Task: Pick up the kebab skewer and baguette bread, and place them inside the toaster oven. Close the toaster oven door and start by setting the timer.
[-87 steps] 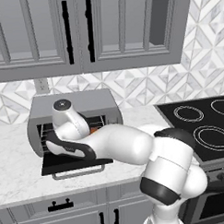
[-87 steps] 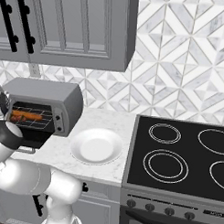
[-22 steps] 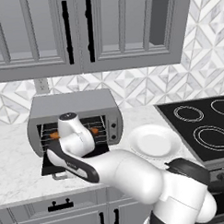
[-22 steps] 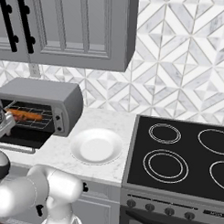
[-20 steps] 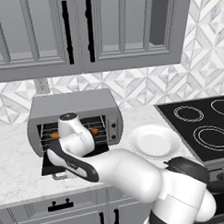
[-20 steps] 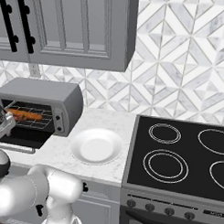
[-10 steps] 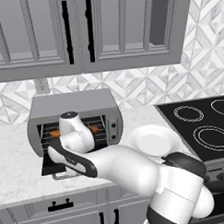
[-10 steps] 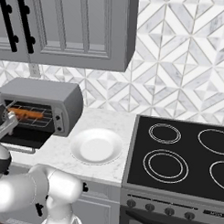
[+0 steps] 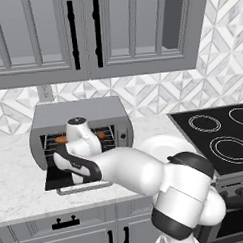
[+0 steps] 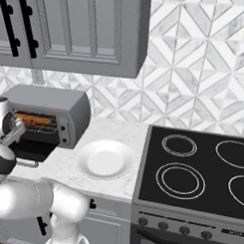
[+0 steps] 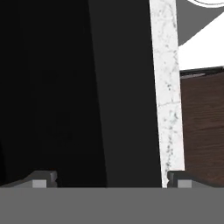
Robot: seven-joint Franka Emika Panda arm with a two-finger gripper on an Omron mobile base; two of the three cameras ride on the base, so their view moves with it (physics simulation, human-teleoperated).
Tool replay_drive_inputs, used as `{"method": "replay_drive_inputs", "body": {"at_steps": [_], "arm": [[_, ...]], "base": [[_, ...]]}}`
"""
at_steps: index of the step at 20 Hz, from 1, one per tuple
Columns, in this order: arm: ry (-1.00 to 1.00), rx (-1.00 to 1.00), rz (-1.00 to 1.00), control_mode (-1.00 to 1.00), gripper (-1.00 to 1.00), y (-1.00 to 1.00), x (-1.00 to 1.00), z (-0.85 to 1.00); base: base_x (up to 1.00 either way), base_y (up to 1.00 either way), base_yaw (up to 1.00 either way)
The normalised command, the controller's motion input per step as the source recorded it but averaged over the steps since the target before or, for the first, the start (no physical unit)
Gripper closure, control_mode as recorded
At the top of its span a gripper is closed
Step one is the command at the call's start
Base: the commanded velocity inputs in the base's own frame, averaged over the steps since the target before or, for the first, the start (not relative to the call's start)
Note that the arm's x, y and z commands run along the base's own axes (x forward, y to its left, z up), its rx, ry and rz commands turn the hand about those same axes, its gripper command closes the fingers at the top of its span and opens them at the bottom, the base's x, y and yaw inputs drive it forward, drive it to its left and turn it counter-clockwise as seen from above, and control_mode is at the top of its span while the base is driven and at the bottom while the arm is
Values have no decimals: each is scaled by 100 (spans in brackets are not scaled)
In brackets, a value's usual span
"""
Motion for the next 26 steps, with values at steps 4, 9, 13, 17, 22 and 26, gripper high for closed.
{"method": "replay_drive_inputs", "body": {"at_steps": [4,9,13,17,22,26], "arm": [[0,-3,0,-100,-100,0,59,0],[0,-4,0,-100,-100,0,35,-1],[0,-3,0,-100,-100,2,-1,-4],[0,-1,0,-100,-100,8,-42,0],[0,0,0,-100,-100,6,-87,0],[0,0,20,-100,-100,2,-100,0]], "base": [[0,0,0],[0,0,0],[0,0,0],[0,0,0],[0,0,0],[0,0,0]]}}
